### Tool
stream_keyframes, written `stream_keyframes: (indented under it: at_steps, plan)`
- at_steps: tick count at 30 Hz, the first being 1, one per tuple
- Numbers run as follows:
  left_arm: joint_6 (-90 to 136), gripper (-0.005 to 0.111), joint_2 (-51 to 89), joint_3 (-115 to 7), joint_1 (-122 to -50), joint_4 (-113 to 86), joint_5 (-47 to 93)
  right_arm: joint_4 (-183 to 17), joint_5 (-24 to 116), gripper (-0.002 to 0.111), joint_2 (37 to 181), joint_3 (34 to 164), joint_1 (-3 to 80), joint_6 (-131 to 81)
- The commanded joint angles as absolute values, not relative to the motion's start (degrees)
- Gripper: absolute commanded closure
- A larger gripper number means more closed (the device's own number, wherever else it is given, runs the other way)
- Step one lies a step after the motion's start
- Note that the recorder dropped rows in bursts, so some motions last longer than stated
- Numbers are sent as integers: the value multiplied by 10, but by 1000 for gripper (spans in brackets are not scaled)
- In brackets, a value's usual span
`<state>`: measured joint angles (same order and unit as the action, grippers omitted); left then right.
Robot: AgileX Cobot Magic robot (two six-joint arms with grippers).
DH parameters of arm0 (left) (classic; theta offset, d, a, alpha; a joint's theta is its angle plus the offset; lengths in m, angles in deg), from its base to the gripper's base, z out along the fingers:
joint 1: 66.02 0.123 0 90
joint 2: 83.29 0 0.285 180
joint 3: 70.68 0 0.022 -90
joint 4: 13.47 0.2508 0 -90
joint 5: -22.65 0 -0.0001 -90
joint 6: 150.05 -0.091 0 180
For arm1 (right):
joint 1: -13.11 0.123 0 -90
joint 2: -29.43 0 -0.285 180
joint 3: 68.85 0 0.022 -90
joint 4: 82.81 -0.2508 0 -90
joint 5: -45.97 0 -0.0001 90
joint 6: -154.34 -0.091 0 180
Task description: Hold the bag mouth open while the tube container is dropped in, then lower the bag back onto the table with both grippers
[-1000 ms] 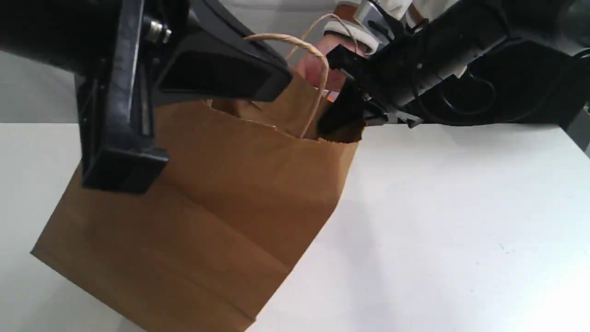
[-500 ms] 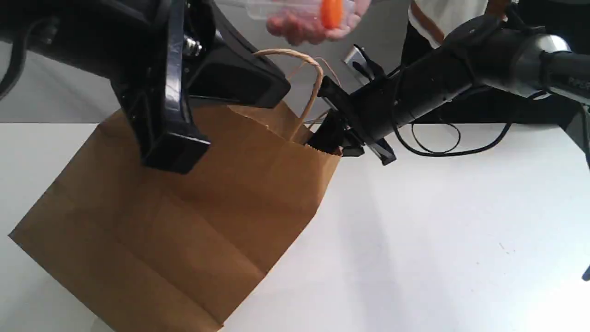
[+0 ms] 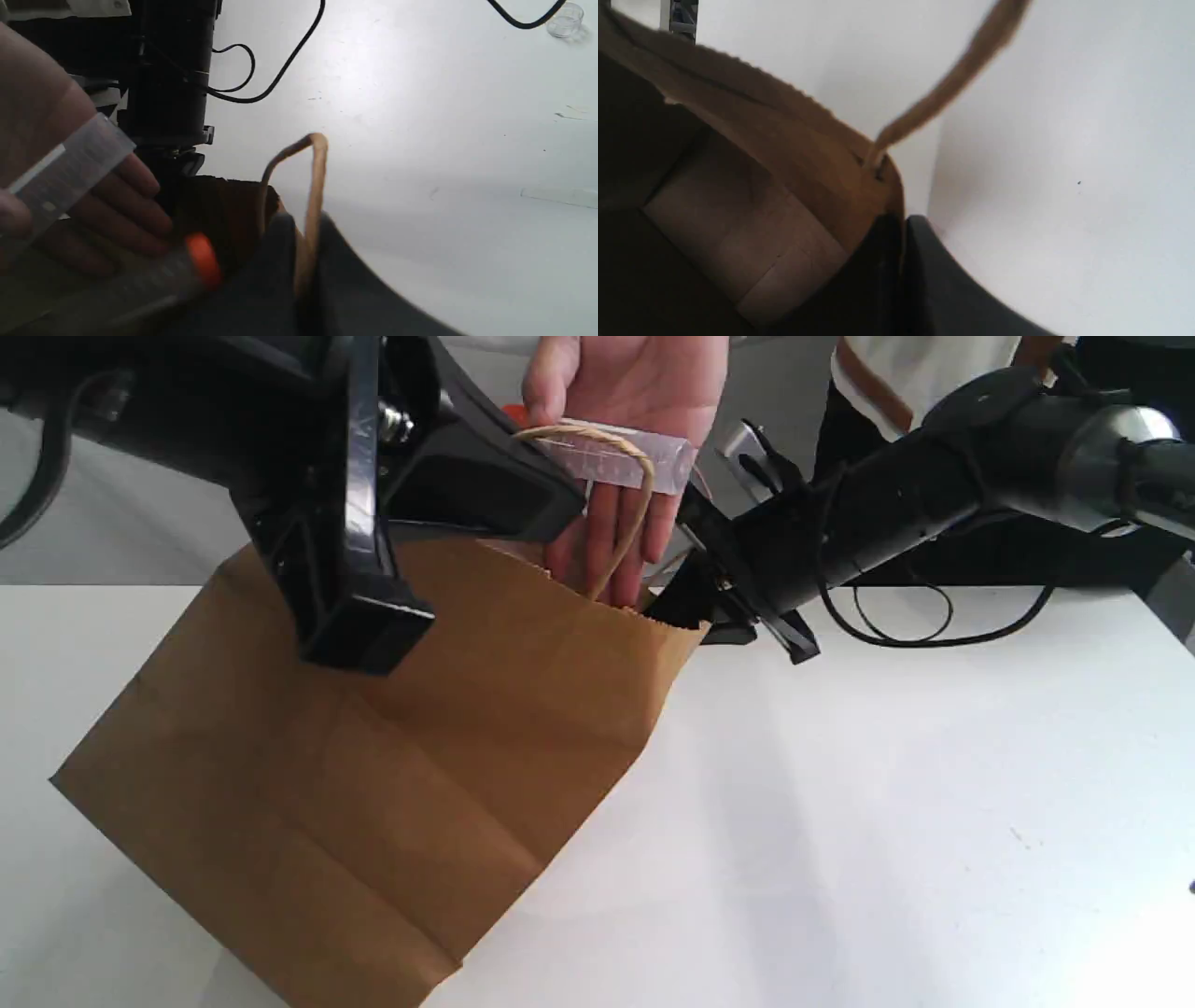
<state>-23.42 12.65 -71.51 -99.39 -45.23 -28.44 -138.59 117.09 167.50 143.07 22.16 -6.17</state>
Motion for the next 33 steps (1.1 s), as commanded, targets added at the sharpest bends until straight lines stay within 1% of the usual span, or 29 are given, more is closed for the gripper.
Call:
stream_keyframes:
  at_steps: [1,9,18,28,33]
  plan:
    - [-226,107,127,-717,-992,-454,-281,-1391,1159,108,1670,1430,216,-59]
    - [-223,107,127,-717,-992,-454,-283,-1393,1159,108,1658,1431,212,-39]
    - [-209,107,127,-717,-992,-454,-283,-1393,1159,108,1576,1434,165,-20]
    - [-195,107,127,-717,-992,-461,-285,-1374,1159,108,1526,1434,166,-18]
    - [-200,107,127,-717,-992,-508,-284,-1360,1159,108,1502,1434,166,-18]
